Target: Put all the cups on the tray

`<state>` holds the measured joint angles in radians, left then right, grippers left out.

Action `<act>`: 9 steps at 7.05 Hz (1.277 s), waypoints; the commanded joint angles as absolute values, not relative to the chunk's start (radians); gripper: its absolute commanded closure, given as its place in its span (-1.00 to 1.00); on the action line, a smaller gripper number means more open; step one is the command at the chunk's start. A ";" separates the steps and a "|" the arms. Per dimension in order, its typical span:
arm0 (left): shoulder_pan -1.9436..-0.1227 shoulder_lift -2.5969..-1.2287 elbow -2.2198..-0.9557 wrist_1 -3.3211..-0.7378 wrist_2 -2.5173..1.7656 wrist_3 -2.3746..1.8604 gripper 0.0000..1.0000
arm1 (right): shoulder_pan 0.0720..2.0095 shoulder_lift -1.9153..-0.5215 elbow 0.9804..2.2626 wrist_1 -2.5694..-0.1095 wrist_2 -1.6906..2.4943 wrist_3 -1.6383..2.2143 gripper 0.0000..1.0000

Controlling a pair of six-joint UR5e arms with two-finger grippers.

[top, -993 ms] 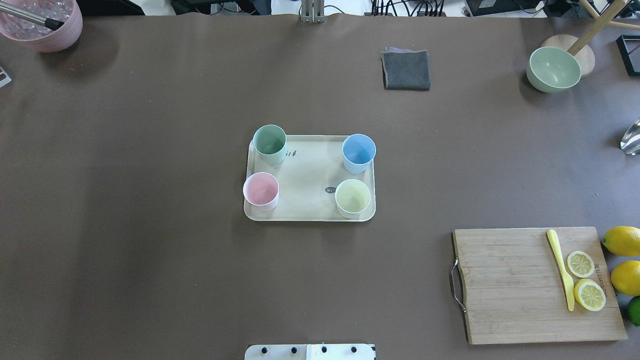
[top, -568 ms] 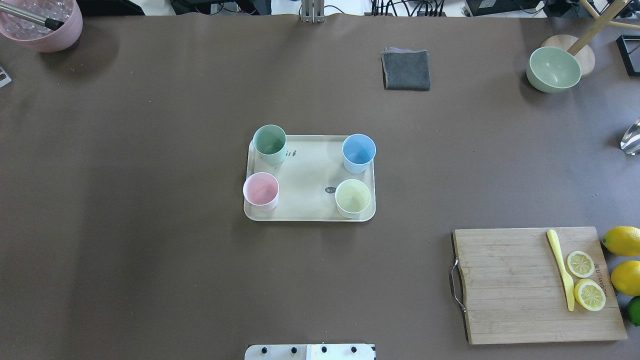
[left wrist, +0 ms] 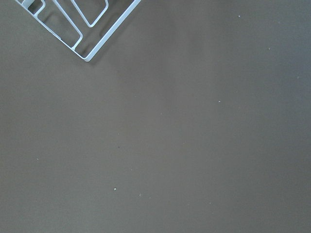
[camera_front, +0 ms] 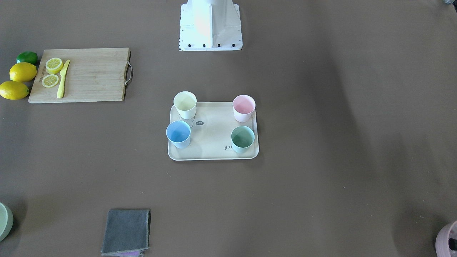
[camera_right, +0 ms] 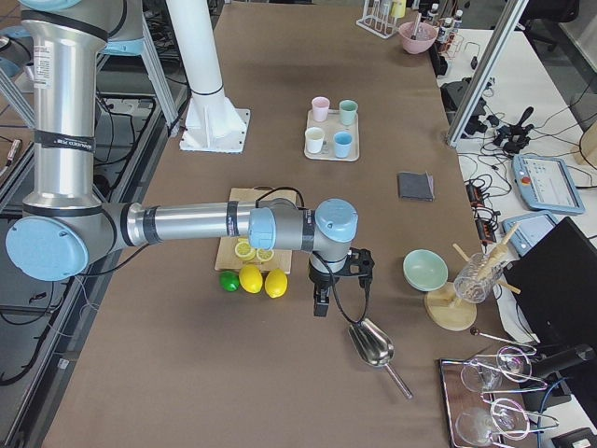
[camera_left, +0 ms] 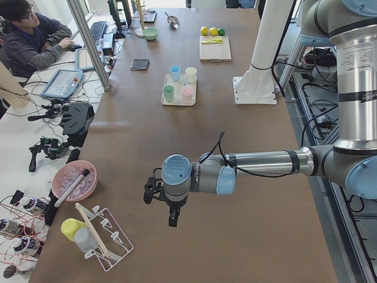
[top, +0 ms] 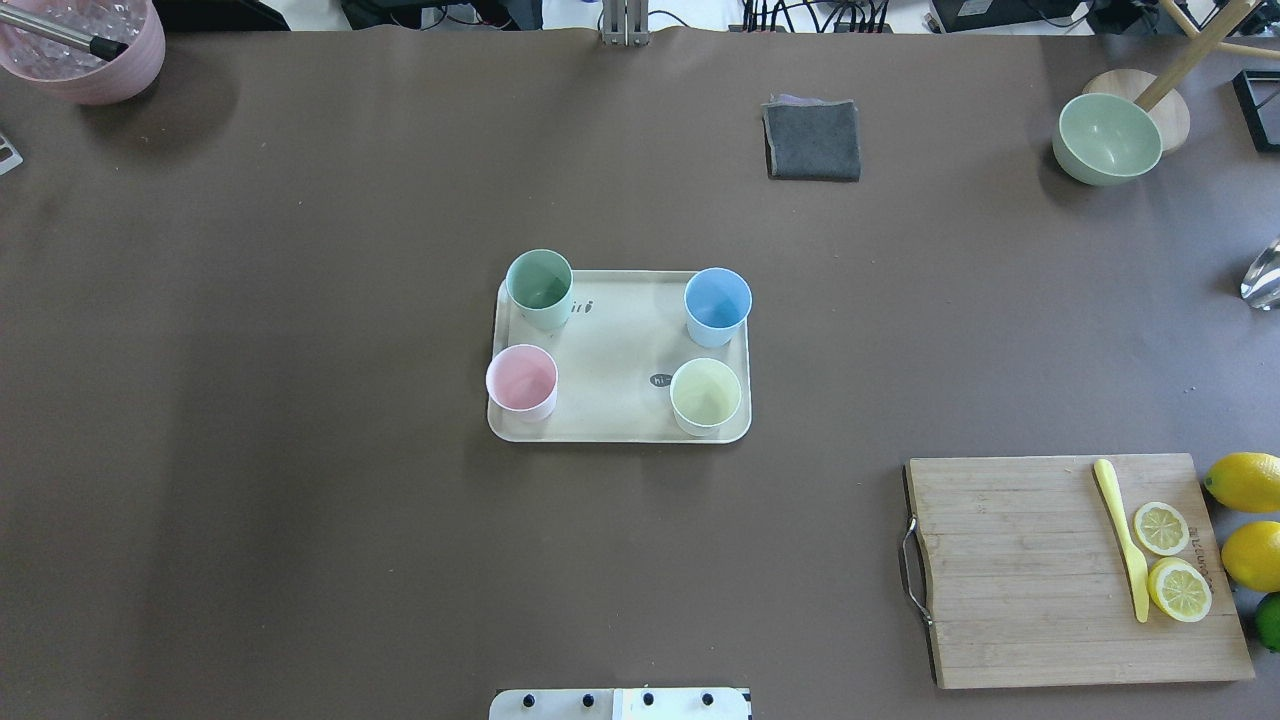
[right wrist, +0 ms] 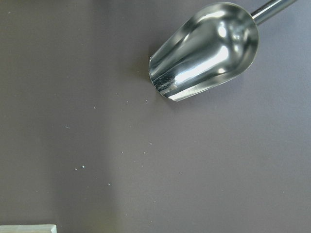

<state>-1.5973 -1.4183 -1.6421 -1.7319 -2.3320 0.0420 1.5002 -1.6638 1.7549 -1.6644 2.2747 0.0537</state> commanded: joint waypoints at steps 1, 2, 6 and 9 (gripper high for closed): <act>-1.601 -1.417 -1.655 -1.732 -2.333 0.041 -0.96 | 1.500 -1.664 1.756 -1.664 2.275 0.054 -1.00; -1.608 -1.416 -1.666 -1.730 -2.332 0.041 -0.97 | 1.500 -1.664 1.756 -1.664 2.275 0.054 -1.00; -1.612 -1.416 -1.670 -1.730 -2.332 0.041 -0.96 | 1.500 -1.664 1.756 -1.664 2.275 0.054 -1.00; -1.612 -1.423 -1.671 -1.727 -2.332 0.041 -0.97 | 1.500 -1.664 1.755 -1.664 2.275 0.054 -1.00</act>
<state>-1.6122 -1.4193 -1.6704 -1.7286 -2.3317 0.0414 1.5003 -1.6644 1.7557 -1.6644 2.2749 0.0537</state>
